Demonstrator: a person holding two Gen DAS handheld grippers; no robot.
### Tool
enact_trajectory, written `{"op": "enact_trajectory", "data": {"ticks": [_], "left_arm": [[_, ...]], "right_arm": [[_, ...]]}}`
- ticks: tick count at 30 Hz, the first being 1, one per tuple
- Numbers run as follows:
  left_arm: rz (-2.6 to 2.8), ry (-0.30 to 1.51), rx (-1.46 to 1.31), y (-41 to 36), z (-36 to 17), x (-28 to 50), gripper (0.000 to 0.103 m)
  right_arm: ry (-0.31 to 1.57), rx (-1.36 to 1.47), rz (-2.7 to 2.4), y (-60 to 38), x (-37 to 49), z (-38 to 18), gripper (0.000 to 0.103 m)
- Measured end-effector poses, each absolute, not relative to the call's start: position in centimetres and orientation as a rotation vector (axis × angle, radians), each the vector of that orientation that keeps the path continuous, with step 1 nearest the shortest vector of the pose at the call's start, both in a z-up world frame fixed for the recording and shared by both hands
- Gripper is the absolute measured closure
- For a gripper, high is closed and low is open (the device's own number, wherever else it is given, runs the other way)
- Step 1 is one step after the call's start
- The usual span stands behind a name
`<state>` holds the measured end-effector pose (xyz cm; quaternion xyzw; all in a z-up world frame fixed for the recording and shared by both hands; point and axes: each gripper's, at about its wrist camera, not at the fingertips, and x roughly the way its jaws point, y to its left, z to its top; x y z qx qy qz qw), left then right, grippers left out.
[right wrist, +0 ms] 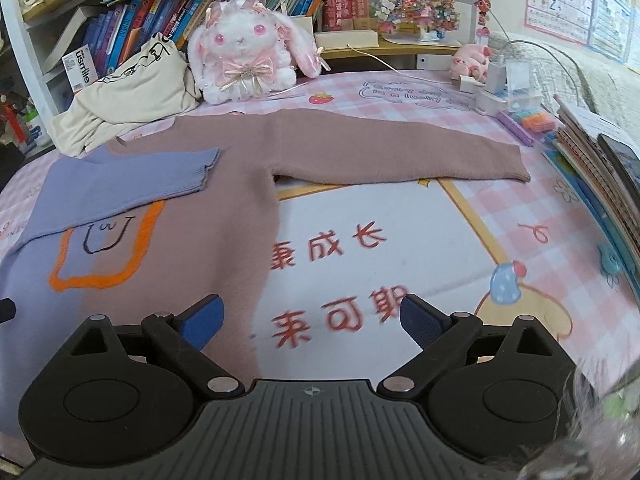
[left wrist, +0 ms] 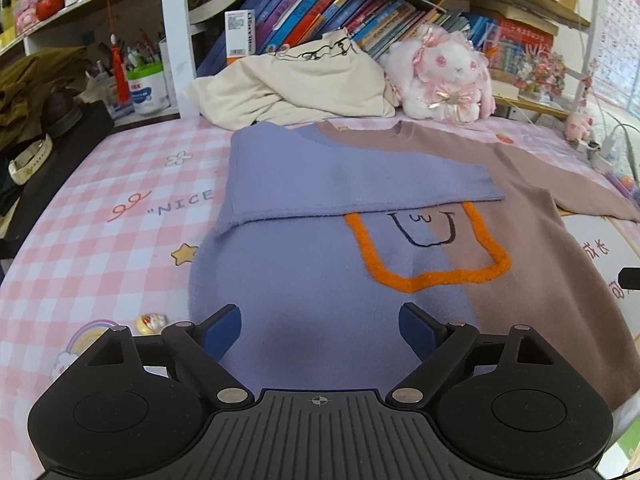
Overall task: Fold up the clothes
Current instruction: 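Reach the right tool to the mauve sleeve cuff and close on it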
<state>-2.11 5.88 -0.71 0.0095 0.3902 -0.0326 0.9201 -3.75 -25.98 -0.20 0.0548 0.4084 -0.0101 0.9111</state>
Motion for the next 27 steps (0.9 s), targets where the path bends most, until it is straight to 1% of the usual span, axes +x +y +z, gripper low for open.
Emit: {"op": "enact_trajectory", "data": {"ticks": [18, 24, 27], "left_arm": [[0.157, 0.848, -0.008, -5.4, -1.6, -2.3, 0.014], [0.242, 0.840, -0.049, -6.8, -1.6, -2.4, 0.014], [0.259, 0.869, -0.069, -7.3, -1.8, -2.2, 0.014]], "right_arm": [[0.884, 0.151, 0.042, -41.0, 3.5, -1.9, 0.008], [0.911, 0.173, 0.025, -44.8, 6.0, -2.3, 0.008], [0.927, 0.185, 0.015, -46.3, 7.2, -2.6, 0.008]]}}
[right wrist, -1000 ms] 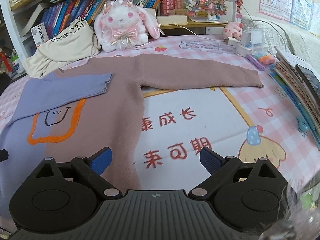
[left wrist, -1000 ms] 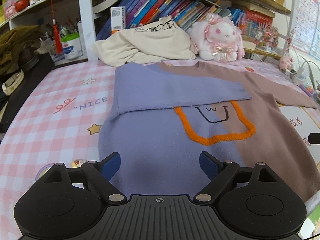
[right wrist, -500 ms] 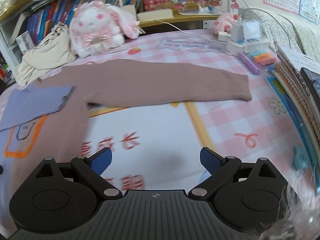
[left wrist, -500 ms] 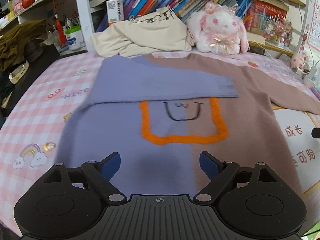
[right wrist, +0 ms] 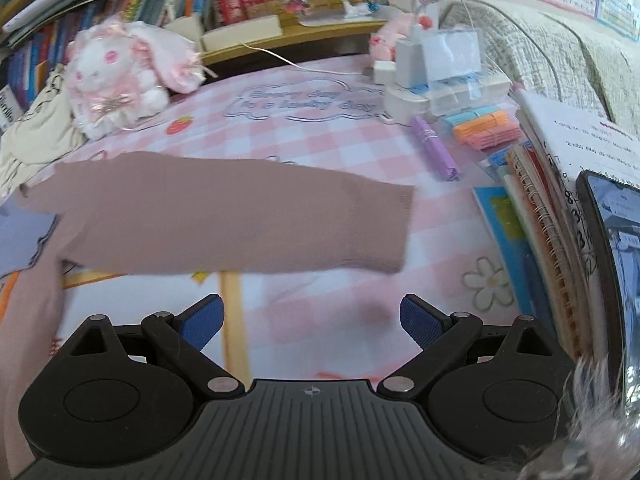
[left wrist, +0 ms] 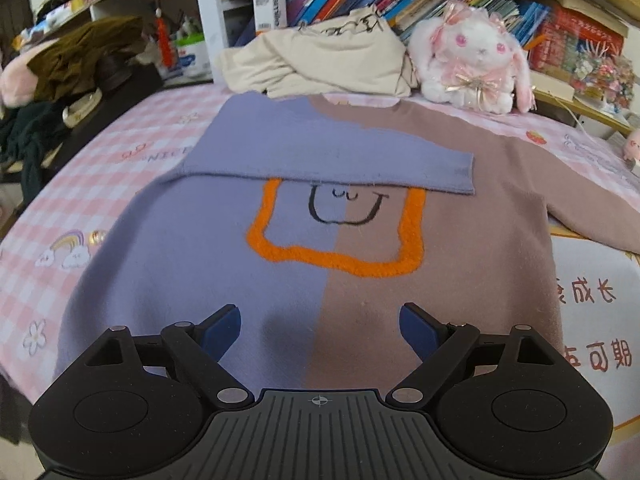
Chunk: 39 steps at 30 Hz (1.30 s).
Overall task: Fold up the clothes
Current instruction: 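Reach the right tool to the mauve sleeve cuff and close on it, then lift the mauve sleeve with the right tool and fold it across the body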
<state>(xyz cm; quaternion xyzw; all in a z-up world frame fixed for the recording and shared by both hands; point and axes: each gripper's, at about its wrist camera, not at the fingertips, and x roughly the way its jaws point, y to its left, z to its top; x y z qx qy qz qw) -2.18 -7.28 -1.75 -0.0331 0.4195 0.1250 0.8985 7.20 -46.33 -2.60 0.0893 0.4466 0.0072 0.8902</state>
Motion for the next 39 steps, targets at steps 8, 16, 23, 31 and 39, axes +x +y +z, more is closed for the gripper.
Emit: {"op": "enact_trajectory", "data": {"ticks": [8, 16, 23, 31, 39], "left_arm": [[0.301, 0.910, -0.095, -7.7, -1.8, -2.2, 0.014], [0.332, 0.931, -0.077, -7.8, -1.6, -2.4, 0.014], [0.346, 0.937, -0.061, -7.8, -1.4, -2.6, 0.014], [0.335, 0.942, -0.049, -8.0, -1.5, -2.5, 0.014], [0.319, 0.947, -0.038, -8.2, -1.6, -2.4, 0.014]], "right_arm": [[0.928, 0.232, 0.001, -48.8, 8.8, -3.0, 0.008], [0.867, 0.359, 0.025, -50.6, 10.1, -3.0, 0.013], [0.837, 0.465, 0.068, -51.5, 11.1, -3.2, 0.048], [0.836, 0.544, 0.043, -52.9, 10.9, -3.7, 0.074], [0.854, 0.572, 0.049, -53.2, 11.1, -3.4, 0.087]]}}
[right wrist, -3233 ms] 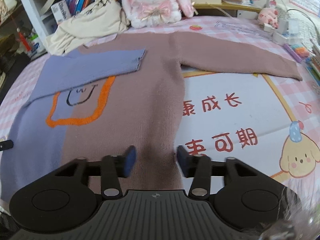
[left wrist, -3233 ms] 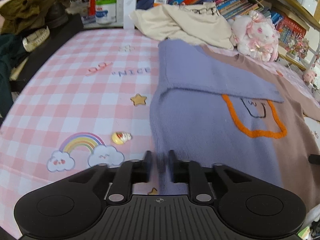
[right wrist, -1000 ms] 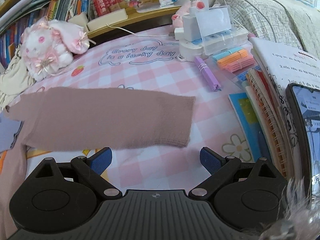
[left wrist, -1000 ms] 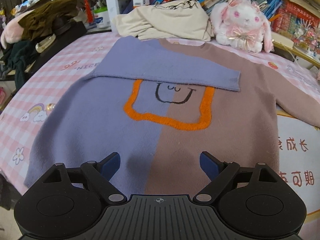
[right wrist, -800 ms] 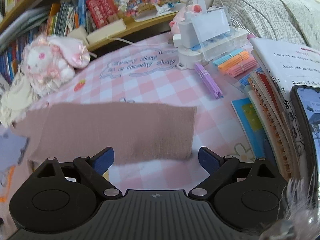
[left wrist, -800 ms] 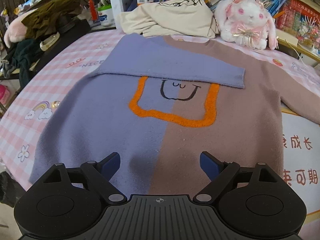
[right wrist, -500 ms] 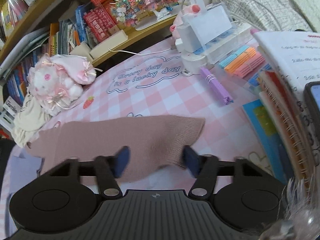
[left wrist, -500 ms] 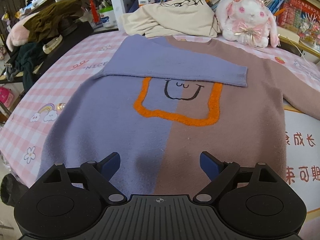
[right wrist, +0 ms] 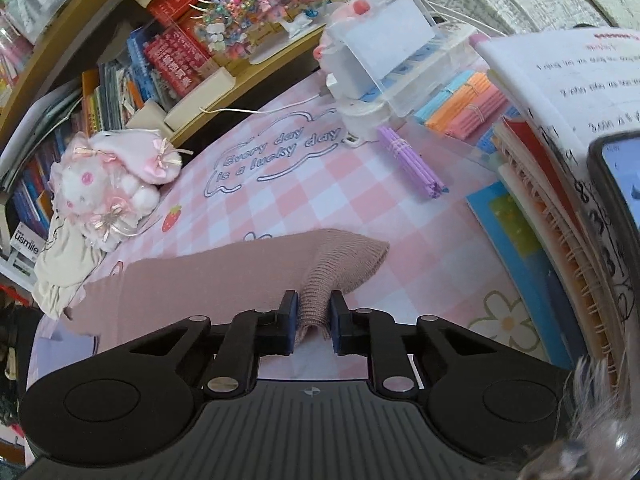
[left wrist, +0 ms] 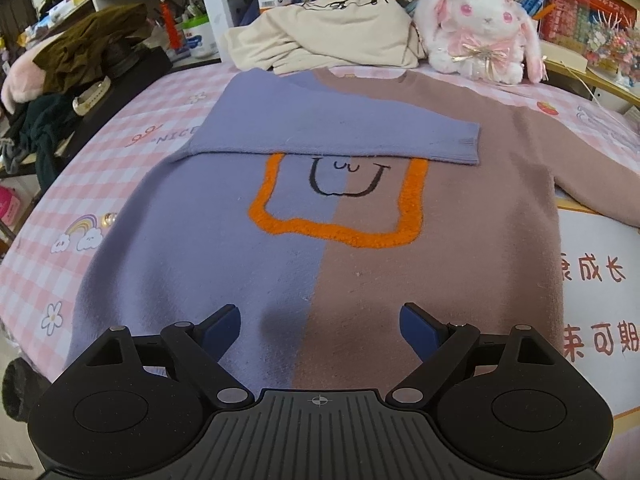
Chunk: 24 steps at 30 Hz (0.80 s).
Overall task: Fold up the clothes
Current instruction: 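Lift the mauve sleeve with the right tool and fold it across the body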
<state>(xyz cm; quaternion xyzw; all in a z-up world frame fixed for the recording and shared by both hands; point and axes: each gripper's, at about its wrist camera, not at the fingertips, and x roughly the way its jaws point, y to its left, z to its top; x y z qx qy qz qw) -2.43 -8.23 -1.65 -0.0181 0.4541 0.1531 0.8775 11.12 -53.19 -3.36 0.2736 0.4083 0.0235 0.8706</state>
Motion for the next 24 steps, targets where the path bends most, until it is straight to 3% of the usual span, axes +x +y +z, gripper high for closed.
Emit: {"op": "enact_trajectory", "data": {"ticks": [24], "left_arm": [[0.292, 0.882, -0.013, -4.3, -1.5, -4.0, 0.014]], "right_arm": [[0.715, 0.361, 0.270, -43.6, 12.6, 4.7, 0.088]]}}
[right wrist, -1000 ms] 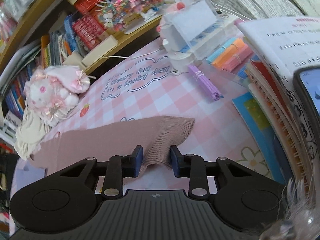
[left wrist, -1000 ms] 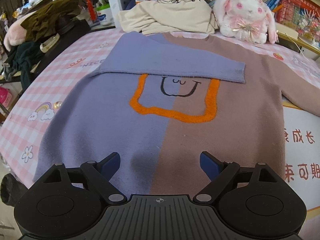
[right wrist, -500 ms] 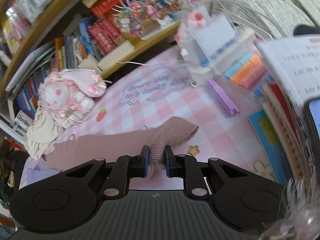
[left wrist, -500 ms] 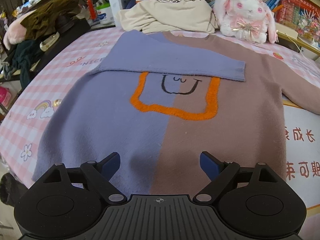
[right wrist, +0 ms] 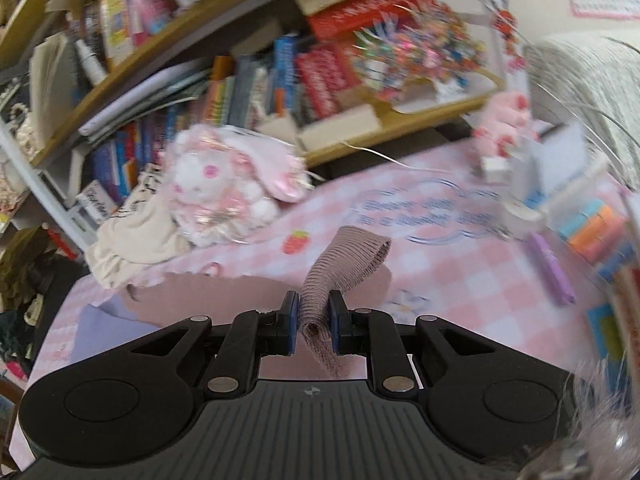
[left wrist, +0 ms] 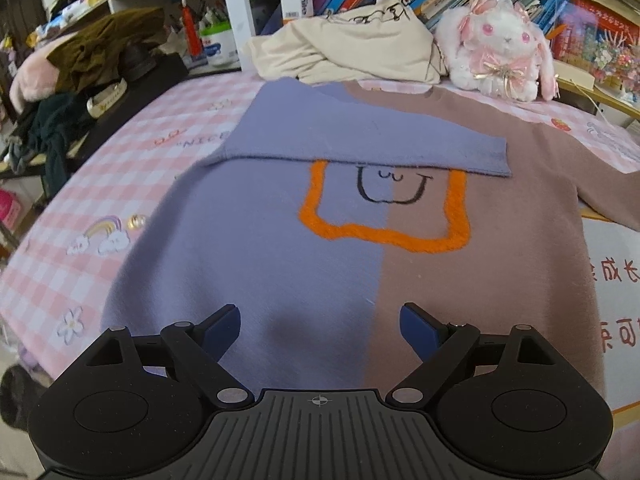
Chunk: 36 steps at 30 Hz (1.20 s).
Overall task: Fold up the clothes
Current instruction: 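Lift the mauve sleeve with the right tool and fold it across the body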
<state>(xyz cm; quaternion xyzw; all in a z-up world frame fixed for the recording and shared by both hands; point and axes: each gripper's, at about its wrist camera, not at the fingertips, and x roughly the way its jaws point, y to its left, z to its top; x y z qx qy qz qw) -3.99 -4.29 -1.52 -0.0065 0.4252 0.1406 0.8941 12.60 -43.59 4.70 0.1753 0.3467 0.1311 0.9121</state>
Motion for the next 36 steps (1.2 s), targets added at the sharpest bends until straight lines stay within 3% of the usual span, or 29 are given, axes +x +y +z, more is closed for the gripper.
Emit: {"op": "enact_trajectory", "data": {"ticks": [9, 15, 36], "left_arm": [[0.160, 0.779, 0.125, -0.1, 0.3, -4.7, 0.014], [0.105, 0.717, 0.181, 3.2, 1.3, -5.3, 0.008], [0.172, 0.685, 0.143, 14.2, 1.5, -9.2, 0.007]], "right_arm": [[0.659, 0.320, 0.341, -34.3, 13.4, 8.1, 0.088], [0.660, 0.266, 0.398, -26.4, 14.2, 8.8, 0.088], [0.675, 0.186, 0.508, -7.2, 14.7, 8.8, 0.088]]}}
